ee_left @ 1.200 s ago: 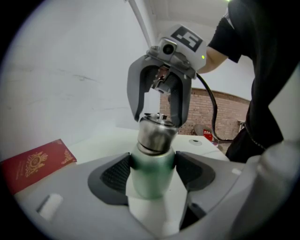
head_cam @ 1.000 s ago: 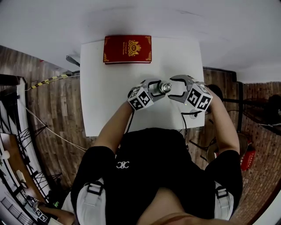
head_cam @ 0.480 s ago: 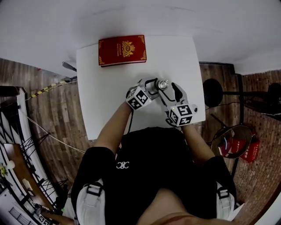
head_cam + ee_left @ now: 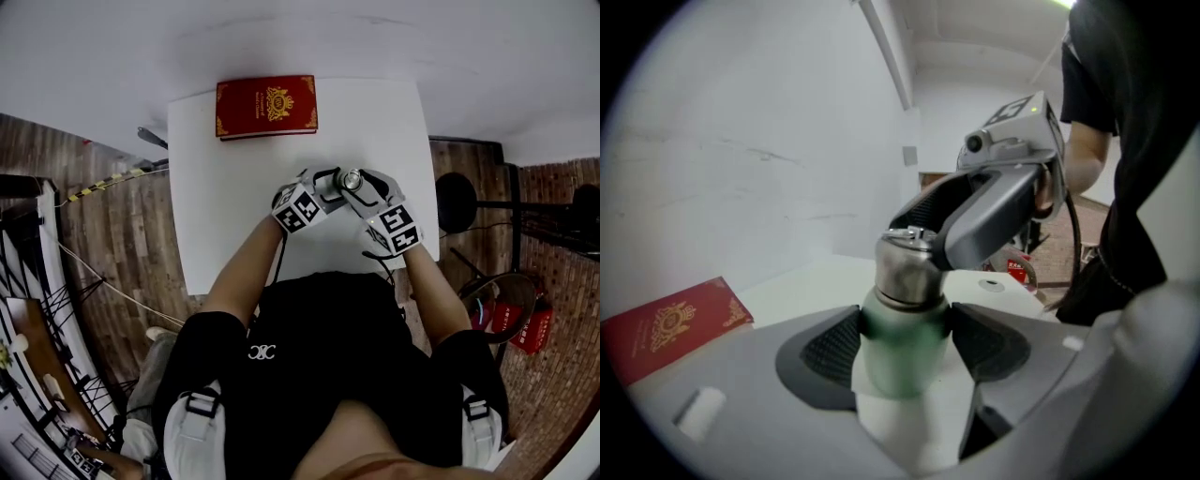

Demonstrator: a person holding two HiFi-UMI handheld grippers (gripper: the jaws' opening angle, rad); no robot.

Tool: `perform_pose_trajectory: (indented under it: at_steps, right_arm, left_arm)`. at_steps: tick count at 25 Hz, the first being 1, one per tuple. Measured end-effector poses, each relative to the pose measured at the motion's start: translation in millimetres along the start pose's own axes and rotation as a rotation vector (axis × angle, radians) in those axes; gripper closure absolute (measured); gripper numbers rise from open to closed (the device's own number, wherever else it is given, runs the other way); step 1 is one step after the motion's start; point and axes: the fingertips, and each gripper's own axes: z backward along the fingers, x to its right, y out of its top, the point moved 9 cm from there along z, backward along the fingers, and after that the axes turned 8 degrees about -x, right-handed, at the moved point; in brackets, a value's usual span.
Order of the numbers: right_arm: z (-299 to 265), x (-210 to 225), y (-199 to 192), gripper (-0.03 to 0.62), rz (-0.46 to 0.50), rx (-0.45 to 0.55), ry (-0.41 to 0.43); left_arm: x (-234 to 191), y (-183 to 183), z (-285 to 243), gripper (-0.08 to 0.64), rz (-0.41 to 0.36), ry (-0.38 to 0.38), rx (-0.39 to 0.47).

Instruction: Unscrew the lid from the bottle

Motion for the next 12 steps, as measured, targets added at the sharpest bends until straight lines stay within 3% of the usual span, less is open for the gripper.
perform_pose_trajectory:
  at_steps: [7, 10, 12]
  right_arm:
    - [-11, 27, 18, 0.356, 0.399, -0.151, 0.381]
    - [-17, 31, 26, 0.356, 0.525, -0.205, 0.489]
    - [-19, 30, 33, 0.354, 0.58, -0.243, 0.514]
  left_arm:
    - [1, -1, 0, 0.202, 0.0, -0.001, -0.005]
    - [1, -1, 0, 0.202, -0.002, 0.001, -0.004]
    - [1, 0, 1, 0.202, -0.002, 0.002, -0.002]
